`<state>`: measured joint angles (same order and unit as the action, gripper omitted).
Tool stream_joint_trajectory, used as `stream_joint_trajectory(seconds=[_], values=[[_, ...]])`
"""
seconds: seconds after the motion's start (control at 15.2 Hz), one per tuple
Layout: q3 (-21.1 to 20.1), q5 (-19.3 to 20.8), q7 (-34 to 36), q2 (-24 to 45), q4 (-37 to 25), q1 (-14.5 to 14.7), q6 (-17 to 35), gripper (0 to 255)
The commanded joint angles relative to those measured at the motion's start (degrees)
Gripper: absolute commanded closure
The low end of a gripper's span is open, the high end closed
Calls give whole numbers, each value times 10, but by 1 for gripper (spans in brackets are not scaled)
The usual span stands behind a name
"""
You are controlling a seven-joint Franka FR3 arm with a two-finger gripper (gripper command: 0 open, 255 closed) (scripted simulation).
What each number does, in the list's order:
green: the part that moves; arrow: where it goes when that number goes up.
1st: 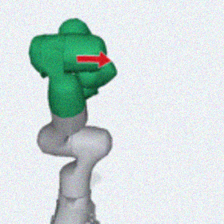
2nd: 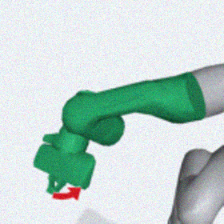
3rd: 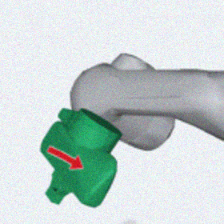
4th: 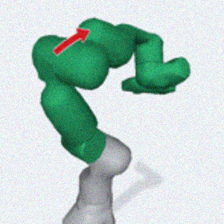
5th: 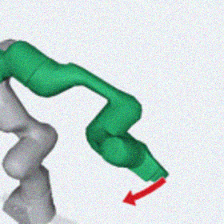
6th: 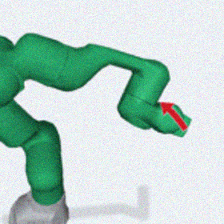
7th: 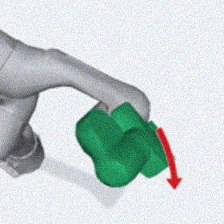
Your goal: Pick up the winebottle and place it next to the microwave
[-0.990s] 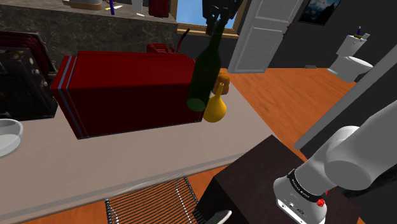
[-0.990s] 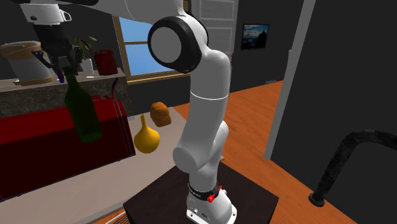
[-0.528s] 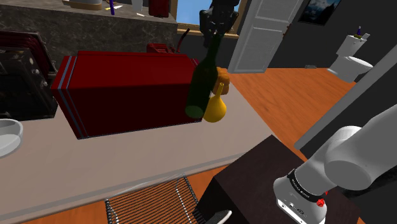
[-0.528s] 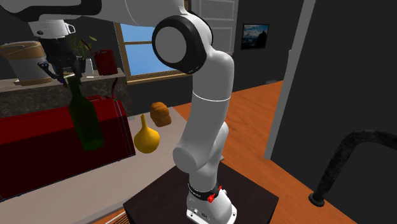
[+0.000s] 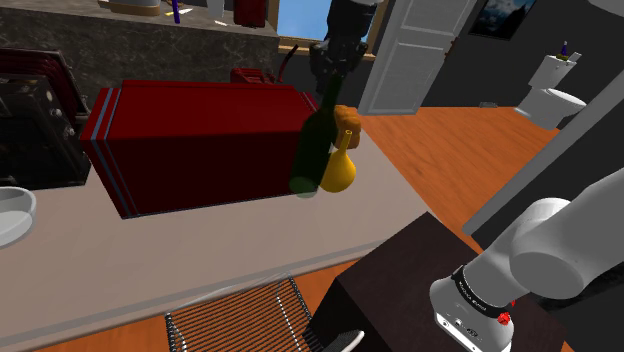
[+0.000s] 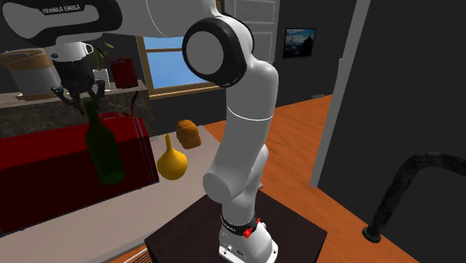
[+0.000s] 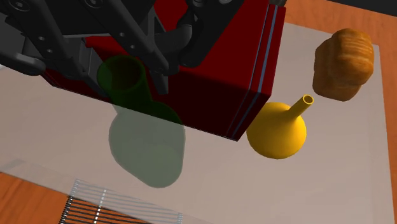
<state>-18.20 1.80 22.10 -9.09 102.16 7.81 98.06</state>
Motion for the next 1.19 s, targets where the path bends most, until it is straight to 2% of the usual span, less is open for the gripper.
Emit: stream_joint_trajectory(seconds=[0.0, 1.12], values=[[0, 0, 1, -1, 17, 0, 17, 255], [-3, 1, 9, -2, 149, 2, 148, 255]])
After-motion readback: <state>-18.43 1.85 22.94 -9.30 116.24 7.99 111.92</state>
